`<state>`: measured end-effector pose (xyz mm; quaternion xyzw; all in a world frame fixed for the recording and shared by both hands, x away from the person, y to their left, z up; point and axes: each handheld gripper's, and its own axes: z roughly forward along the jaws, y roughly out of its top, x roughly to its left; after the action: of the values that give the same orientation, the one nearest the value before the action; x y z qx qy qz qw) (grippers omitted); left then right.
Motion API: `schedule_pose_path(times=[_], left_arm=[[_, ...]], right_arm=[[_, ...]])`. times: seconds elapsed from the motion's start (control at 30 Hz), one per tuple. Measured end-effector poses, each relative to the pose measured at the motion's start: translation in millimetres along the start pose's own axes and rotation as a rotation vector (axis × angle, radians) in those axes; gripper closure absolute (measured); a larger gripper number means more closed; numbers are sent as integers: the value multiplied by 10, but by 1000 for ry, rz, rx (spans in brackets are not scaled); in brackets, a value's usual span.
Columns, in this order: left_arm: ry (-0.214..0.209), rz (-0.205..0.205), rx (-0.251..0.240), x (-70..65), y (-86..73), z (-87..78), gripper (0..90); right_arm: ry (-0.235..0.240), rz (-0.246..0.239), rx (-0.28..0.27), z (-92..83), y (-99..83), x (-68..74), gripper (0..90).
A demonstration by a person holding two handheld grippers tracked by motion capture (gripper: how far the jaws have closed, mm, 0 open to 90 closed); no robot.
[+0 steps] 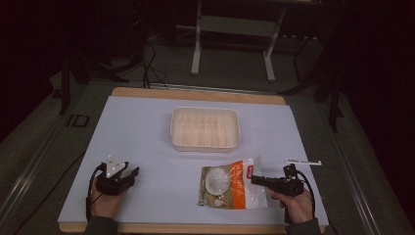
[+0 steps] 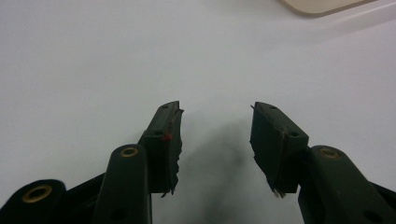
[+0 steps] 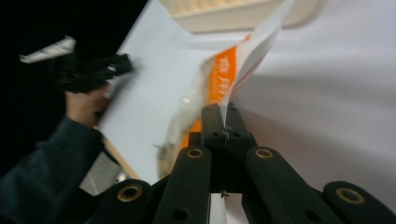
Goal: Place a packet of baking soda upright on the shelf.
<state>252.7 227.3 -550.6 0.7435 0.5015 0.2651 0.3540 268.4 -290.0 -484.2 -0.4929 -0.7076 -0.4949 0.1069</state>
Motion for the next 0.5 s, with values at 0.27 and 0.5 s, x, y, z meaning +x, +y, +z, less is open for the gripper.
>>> schedule_pose_path(times=[0.27, 0.5], left_arm=[[0, -5, -4, 6, 0, -3, 522], [-1, -5, -4, 6, 1, -4, 523]], right_arm=[[83, -43, -7, 74, 209, 259, 900], [152, -67, 5, 244, 350, 511, 900]])
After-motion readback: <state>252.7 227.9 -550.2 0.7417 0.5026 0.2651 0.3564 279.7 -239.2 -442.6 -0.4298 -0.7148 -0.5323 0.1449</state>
